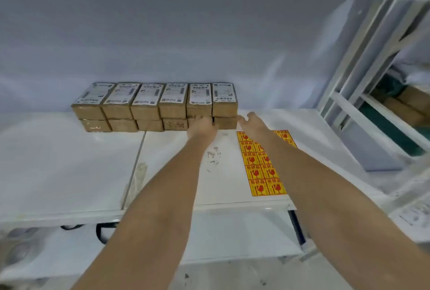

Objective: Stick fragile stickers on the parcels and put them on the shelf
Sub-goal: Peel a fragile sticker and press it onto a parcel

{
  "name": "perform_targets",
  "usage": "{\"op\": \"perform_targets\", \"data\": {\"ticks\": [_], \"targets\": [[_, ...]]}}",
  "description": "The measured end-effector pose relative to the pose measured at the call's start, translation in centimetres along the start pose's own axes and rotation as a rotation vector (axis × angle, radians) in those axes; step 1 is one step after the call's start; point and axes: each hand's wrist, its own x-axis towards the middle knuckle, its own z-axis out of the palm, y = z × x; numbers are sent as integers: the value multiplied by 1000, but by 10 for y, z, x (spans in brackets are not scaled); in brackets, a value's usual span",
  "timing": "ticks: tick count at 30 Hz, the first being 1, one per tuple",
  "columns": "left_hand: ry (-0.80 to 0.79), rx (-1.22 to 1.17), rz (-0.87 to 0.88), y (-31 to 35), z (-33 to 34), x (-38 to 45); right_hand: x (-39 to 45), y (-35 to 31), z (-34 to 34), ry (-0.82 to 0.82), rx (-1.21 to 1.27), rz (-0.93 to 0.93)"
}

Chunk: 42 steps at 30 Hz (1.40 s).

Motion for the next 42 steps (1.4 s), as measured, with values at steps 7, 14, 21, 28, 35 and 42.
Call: {"op": "perform_targets", "data": {"ticks": [7, 14, 21, 28, 35, 42], "targets": [[48, 120, -122, 28, 5, 34, 39, -12, -14, -37, -20, -80], [54, 158, -92, 34, -3, 63, 69, -24, -18, -36, -3, -86], [-20, 283, -128, 33, 5, 85, 95, -19, -17, -79, -8, -41], [41, 311, -146, 38, 13, 96, 110, -16, -7, -60, -64, -46], [67, 353, -140, 57, 27, 103, 119, -1, -10, -29, -59, -19], [50, 445, -131, 78, 42, 110, 122, 13, -12, -9, -52, 18]]}}
